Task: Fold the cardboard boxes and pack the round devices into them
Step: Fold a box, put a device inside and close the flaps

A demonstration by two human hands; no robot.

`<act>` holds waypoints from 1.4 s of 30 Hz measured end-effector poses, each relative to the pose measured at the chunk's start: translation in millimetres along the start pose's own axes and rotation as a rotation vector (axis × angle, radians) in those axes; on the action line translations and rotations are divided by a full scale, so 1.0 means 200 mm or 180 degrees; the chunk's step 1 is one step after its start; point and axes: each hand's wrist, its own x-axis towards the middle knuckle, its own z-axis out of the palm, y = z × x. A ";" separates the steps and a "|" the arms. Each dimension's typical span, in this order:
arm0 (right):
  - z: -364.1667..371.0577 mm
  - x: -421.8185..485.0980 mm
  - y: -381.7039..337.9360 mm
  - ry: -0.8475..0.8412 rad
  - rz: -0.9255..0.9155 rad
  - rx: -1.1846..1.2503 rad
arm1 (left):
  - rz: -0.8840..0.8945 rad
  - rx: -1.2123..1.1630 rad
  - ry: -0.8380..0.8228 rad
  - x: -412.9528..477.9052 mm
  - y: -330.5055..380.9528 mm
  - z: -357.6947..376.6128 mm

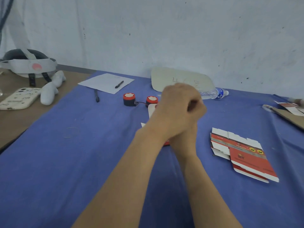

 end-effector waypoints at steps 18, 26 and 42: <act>0.02 0.00 0.11 -0.0299 0.0850 -0.2476 | -0.3264 -0.1378 0.0737 -0.35 -0.47 0.20; 0.03 0.00 0.10 -0.0679 0.0755 -0.2619 | -0.2944 -0.1162 0.0701 -0.38 -0.44 0.25; -0.22 0.13 0.11 0.0160 0.1080 -0.1243 | -0.2454 -0.1382 -0.0602 -0.36 -0.42 0.24</act>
